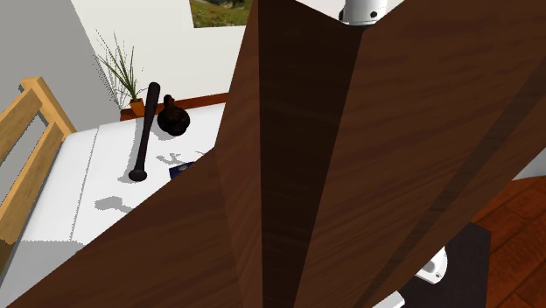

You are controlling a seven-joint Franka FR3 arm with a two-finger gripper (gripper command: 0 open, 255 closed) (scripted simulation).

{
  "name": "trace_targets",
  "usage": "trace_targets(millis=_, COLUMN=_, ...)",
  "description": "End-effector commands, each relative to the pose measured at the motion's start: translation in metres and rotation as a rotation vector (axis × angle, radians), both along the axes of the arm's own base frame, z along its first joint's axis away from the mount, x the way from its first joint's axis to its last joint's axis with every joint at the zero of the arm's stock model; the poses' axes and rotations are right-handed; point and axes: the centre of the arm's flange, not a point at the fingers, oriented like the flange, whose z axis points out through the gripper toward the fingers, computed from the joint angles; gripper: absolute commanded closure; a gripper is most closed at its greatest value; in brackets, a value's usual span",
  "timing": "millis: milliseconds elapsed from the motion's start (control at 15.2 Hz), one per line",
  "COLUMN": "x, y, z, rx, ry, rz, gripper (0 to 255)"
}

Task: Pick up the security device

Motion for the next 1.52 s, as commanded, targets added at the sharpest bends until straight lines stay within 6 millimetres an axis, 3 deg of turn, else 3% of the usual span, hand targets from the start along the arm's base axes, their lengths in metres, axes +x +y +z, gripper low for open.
trace_targets(millis=0, x=0.0, y=0.0, z=0.0, rx=0.0, ry=0.0, rz=0.0, gripper=0)
trace_targets(millis=1452, x=0.081, y=0.243, z=-0.076, rx=0.09, ry=-0.194, rz=0.01, gripper=0)
